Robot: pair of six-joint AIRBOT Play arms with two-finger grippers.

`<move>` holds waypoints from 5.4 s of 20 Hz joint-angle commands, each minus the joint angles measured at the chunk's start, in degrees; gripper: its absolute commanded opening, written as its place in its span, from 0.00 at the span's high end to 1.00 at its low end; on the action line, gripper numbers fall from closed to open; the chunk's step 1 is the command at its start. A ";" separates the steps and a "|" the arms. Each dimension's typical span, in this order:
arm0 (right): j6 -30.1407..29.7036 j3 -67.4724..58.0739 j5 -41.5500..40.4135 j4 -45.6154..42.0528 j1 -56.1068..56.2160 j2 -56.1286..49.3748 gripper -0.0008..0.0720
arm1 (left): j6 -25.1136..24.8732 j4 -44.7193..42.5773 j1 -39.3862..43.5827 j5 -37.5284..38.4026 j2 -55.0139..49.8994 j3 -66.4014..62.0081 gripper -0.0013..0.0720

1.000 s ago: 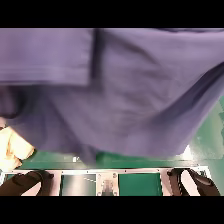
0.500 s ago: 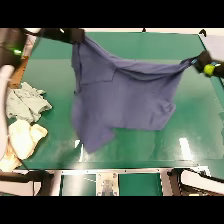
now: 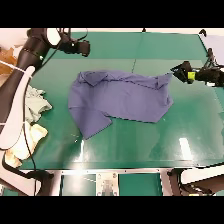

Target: Fold the shirts.

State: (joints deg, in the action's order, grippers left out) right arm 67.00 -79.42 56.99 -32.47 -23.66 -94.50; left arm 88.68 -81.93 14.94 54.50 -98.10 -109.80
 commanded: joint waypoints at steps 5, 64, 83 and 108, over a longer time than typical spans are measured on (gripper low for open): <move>-0.22 11.43 12.74 -4.57 -14.91 11.47 0.53 | -0.50 1.84 -11.47 30.91 2.62 1.53 0.27; 1.38 45.44 -1.77 -0.24 0.57 13.29 0.45 | -37.57 54.90 -27.43 26.84 3.28 43.85 0.95; 5.29 -37.20 13.14 12.59 -10.27 37.88 0.97 | -31.54 51.80 -27.43 3.13 51.25 0.44 0.95; -7.28 22.12 -3.80 7.02 4.46 6.21 0.97 | -28.79 41.77 -27.41 8.52 12.72 36.02 0.95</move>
State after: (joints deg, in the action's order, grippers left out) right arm 61.04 -56.23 54.87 -27.83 -20.40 -78.35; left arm 62.57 -40.84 -12.43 69.54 -80.84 -80.38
